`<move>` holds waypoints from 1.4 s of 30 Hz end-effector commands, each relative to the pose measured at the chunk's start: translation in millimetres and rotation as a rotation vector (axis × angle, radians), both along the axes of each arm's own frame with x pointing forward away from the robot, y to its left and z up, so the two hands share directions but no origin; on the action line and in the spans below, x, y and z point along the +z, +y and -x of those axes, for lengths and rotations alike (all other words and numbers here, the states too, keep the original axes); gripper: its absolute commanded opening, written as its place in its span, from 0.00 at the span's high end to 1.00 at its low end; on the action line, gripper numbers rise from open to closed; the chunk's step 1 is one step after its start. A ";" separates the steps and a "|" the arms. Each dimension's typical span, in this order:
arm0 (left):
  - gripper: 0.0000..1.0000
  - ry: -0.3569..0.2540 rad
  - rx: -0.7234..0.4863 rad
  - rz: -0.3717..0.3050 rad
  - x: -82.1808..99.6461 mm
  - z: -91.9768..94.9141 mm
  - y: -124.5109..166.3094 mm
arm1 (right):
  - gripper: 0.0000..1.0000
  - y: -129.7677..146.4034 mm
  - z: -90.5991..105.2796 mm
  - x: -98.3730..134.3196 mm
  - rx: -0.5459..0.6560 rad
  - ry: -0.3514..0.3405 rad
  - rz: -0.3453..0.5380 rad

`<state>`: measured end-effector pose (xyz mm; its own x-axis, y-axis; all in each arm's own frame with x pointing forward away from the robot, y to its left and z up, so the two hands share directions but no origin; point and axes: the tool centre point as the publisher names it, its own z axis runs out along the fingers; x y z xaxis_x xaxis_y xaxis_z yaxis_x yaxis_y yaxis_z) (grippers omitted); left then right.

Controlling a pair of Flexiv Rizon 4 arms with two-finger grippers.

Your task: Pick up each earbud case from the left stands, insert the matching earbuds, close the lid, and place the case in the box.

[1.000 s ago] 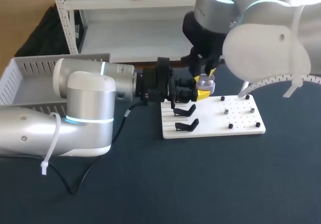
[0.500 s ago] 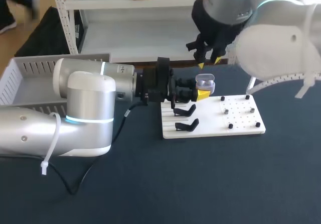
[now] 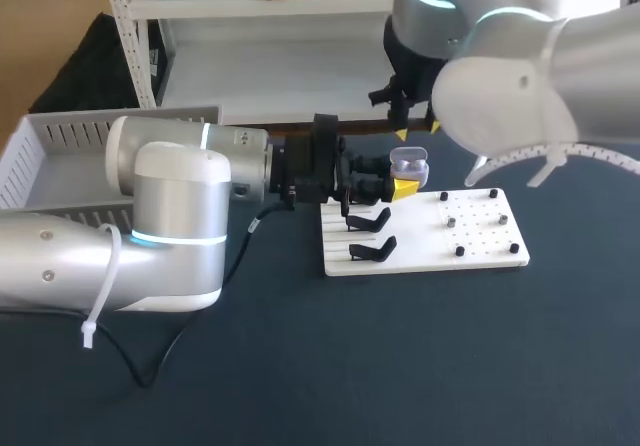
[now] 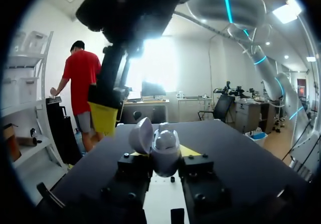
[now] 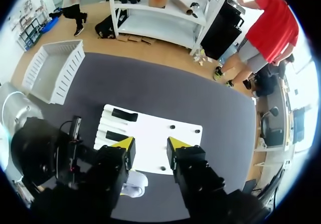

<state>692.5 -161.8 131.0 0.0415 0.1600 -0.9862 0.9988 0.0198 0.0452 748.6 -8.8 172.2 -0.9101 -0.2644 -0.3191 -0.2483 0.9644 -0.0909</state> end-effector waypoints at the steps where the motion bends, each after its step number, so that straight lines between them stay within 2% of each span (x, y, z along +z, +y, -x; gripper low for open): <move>1: 1.00 0.000 0.001 -0.001 0.1 -0.5 -0.5 | 0.60 -2.5 -0.8 -5.7 -0.008 0.004 0.004; 12: 1.00 0.000 0.001 -0.001 0.1 -0.5 -0.5 | 0.61 -12.6 16.0 -2.0 -0.009 0.007 0.003; 26: 1.00 0.000 0.001 -0.001 0.1 -0.5 -0.5 | 0.60 -11.9 31.3 6.7 0.016 -0.002 -0.031; 35: 1.00 0.000 0.001 -0.001 0.1 -0.5 -0.5 | 0.60 -9.7 23.3 13.9 0.019 -0.026 -0.046; 42: 1.00 0.000 0.001 -0.001 0.1 -0.5 -0.5 | 0.59 -5.4 13.6 6.2 0.026 -0.017 -0.041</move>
